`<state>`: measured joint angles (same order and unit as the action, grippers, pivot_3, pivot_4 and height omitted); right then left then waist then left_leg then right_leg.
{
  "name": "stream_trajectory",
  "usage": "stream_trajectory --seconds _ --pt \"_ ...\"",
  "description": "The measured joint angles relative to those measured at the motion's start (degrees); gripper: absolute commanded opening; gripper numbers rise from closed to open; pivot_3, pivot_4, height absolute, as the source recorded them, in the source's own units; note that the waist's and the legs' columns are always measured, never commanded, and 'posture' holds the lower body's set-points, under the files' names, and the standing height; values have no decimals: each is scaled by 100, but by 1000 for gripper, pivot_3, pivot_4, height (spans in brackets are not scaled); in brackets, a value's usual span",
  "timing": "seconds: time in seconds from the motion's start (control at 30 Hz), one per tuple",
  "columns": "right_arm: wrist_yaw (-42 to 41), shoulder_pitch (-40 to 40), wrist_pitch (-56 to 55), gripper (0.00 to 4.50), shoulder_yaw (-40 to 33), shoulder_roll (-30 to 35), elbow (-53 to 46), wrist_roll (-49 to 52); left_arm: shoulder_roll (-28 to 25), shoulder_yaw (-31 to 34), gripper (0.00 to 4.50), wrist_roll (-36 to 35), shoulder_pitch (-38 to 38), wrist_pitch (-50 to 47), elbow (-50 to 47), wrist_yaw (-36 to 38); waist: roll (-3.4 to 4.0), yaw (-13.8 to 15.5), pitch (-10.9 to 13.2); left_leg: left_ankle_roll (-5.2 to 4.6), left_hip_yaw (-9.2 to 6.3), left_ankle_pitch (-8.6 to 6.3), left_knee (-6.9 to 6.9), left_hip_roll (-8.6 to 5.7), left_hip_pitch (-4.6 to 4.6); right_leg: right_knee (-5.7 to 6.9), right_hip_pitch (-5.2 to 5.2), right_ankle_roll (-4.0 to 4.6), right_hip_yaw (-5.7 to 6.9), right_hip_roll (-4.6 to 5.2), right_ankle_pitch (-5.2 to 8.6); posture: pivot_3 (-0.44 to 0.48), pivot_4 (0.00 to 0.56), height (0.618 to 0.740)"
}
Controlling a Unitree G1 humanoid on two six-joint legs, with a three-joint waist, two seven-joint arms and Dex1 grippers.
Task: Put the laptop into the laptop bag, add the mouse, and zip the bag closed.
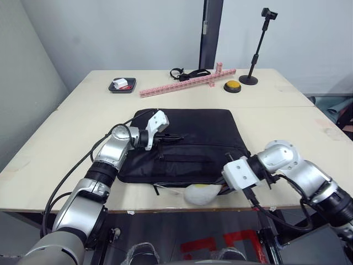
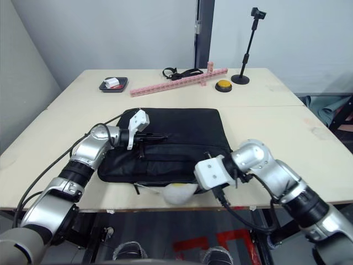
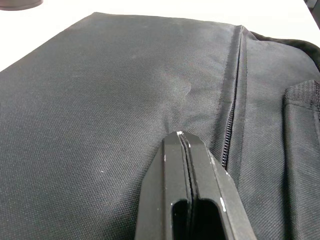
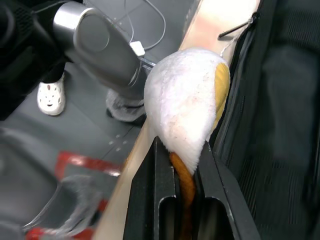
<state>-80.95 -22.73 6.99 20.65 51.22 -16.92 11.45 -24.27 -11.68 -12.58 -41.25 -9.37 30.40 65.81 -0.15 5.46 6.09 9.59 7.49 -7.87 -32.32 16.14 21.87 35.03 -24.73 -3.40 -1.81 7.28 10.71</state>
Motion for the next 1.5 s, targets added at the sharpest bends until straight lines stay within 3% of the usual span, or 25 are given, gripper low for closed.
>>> stream_trajectory --seconds 0.47,0.83,1.17,1.5 --pt "-149 905 495 35 -1376 1221 172 624 10 13 0 -3 50 220 134 57 3 0 -12 -3 7 -2 6 0 4 -18 -1 -7 -3 1 4 0 150 740" --pt "-437 1230 163 35 -2079 1973 1499 559 22 26 0 -3 75 231 132 171 8 -1 -28 -7 19 -4 17 -3 10 -48 -1 -9 -4 4 5 0 150 740" --pt "-583 355 -614 35 -1960 2085 3222 -43 24 26 0 -3 89 262 133 219 5 -5 -28 -12 26 -4 21 -6 14 -58 -2 -8 -4 9 5 0 150 740" --pt "50 -1052 -1644 35 -1487 1237 5147 -1004 -7 27 0 -3 225 256 -24 238 3 -14 -47 -14 31 -5 24 -7 17 -61 -5 -6 -3 11 4 0 150 740"
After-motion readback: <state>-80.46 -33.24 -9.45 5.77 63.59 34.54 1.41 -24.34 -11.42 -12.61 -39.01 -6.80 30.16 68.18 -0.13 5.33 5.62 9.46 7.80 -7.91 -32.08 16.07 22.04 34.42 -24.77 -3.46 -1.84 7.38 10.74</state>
